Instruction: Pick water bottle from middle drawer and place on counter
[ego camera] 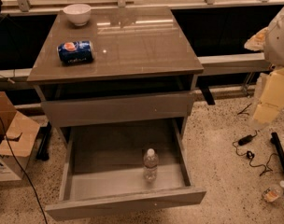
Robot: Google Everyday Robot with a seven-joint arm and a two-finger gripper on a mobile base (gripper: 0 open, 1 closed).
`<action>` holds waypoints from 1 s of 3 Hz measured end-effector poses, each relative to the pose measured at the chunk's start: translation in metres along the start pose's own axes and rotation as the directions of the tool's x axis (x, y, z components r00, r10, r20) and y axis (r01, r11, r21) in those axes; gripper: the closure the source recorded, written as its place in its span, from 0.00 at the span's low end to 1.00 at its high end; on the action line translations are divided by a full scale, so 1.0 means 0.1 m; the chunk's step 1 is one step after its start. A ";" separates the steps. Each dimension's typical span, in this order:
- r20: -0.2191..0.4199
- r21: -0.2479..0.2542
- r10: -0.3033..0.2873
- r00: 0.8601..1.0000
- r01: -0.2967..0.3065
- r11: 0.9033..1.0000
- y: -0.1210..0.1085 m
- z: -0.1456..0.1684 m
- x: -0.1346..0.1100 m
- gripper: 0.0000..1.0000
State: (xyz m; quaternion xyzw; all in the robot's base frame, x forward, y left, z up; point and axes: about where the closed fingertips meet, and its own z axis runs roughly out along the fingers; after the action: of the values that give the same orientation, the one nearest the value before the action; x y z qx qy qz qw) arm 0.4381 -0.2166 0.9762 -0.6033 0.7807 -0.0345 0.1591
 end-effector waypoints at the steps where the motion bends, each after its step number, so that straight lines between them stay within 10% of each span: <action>1: 0.001 0.002 0.000 1.000 0.000 1.000 0.00 0.00 0.00 0.00; 3: 0.096 -0.023 0.010 0.995 -0.008 1.000 0.12 0.33 -0.30 0.00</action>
Offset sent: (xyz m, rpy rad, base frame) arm 0.0113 0.0326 -0.0311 0.0966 0.0339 0.0173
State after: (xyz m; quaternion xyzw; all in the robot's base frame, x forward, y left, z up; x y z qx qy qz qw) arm 0.4432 -0.1802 0.9479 -0.6026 0.7752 0.0040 0.1896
